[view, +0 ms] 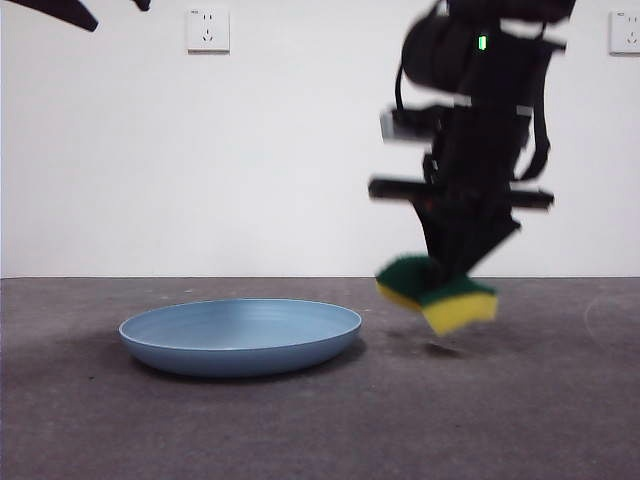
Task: Pick up the plate,pick up the cloth,clean the plate with the cloth
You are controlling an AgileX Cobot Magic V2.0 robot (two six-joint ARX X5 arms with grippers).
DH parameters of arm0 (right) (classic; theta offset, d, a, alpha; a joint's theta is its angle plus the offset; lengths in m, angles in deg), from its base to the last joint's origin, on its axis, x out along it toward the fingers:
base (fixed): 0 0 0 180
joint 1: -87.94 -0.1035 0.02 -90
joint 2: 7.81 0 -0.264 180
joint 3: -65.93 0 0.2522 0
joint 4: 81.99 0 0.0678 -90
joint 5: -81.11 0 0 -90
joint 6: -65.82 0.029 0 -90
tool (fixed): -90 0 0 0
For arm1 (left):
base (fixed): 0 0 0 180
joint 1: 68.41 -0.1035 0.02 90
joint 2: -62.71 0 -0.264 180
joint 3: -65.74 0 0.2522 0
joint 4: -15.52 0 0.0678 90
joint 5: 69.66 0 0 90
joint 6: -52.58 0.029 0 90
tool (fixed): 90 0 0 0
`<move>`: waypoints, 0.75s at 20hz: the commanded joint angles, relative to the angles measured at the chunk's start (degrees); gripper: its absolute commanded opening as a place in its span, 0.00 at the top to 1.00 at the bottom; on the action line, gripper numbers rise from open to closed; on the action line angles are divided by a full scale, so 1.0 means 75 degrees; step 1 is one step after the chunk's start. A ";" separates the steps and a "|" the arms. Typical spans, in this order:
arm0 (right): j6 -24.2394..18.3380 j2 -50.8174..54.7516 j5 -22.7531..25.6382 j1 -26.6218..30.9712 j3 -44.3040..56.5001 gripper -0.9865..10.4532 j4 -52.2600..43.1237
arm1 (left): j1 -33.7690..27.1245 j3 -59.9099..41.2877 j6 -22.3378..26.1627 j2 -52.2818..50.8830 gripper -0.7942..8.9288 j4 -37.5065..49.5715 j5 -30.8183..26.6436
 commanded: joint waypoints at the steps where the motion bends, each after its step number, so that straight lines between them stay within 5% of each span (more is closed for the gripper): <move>1: 0.0239 -0.0245 -0.0082 0.0169 0.0055 0.75 0.0114 | 0.0026 -0.0029 -0.0044 0.0026 0.60 -0.0326 -0.0041; 5: 0.0242 -0.0283 -0.0067 0.0326 0.0055 0.46 0.0332 | 0.0026 -0.0029 -0.0047 0.0026 0.60 -0.0379 -0.0035; 15: 0.0242 0.1244 -0.0082 0.0338 0.0052 0.49 0.0831 | 0.0026 -0.0029 -0.0047 0.0026 0.60 -0.0376 -0.0038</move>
